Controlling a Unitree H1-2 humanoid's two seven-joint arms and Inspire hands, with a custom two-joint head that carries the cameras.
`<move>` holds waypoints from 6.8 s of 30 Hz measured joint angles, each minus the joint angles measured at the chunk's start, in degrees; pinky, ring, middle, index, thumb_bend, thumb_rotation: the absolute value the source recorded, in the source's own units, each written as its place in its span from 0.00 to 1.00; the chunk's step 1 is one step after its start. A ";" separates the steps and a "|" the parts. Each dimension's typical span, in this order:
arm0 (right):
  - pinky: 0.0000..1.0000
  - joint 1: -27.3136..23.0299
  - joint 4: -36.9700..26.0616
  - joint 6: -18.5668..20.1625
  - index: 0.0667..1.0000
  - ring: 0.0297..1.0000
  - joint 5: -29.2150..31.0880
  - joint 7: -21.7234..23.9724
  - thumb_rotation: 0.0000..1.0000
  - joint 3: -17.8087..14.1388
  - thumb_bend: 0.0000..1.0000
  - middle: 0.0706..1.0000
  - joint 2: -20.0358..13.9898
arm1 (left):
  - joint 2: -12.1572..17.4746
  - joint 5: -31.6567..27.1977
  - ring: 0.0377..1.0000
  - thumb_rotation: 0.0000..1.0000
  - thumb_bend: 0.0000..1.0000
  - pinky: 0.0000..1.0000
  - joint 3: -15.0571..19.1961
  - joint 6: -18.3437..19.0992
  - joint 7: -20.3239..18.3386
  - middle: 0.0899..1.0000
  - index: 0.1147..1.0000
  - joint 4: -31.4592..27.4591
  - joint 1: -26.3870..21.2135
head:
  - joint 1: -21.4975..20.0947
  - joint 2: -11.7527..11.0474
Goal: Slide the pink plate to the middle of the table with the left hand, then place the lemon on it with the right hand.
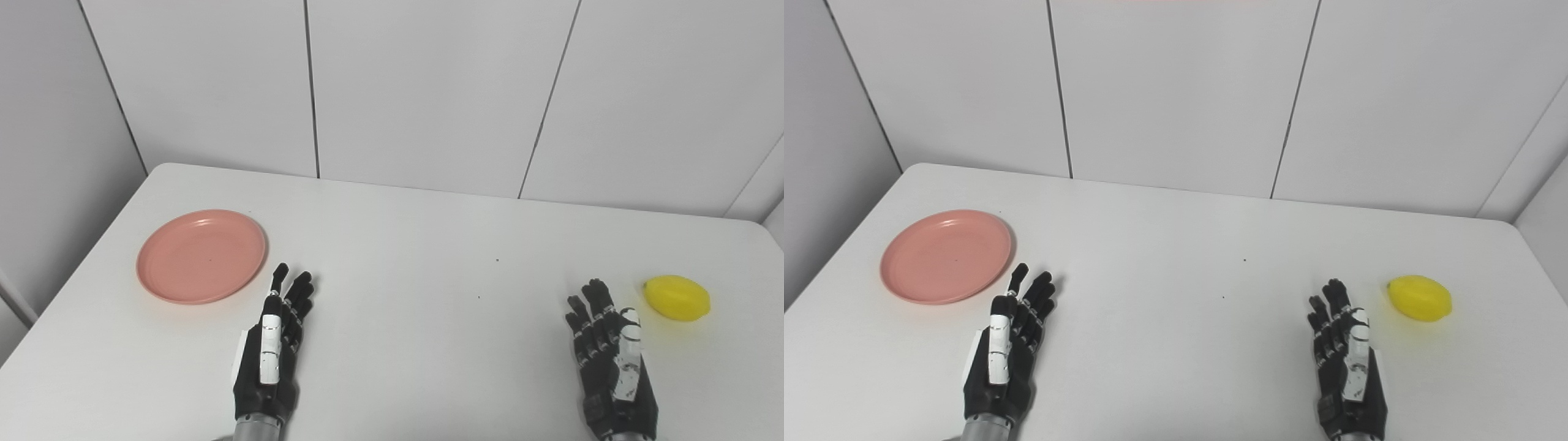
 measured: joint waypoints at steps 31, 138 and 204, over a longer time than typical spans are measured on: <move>1.00 -0.05 0.01 -0.10 0.92 0.94 -1.00 -0.23 0.98 0.03 0.65 0.95 0.50 | 0.43 -0.10 0.92 0.92 0.78 0.97 0.47 -0.45 -0.09 0.90 0.93 -0.73 -0.09 | -1.76 0.00; 0.96 -0.58 0.75 -0.69 0.89 0.92 -2.52 -0.25 0.94 -0.10 0.66 0.93 0.84 | 30.96 -6.49 0.81 0.81 1.00 0.88 25.10 2.16 -1.52 0.74 0.78 39.38 -31.04 | -3.96 0.17; 0.97 -0.63 0.53 -0.73 0.90 0.89 -3.30 -0.28 0.96 0.13 0.62 0.92 1.19 | 25.22 -7.74 0.86 0.85 0.97 0.91 17.56 1.29 -6.69 0.81 0.86 35.14 -29.06 | -4.84 1.23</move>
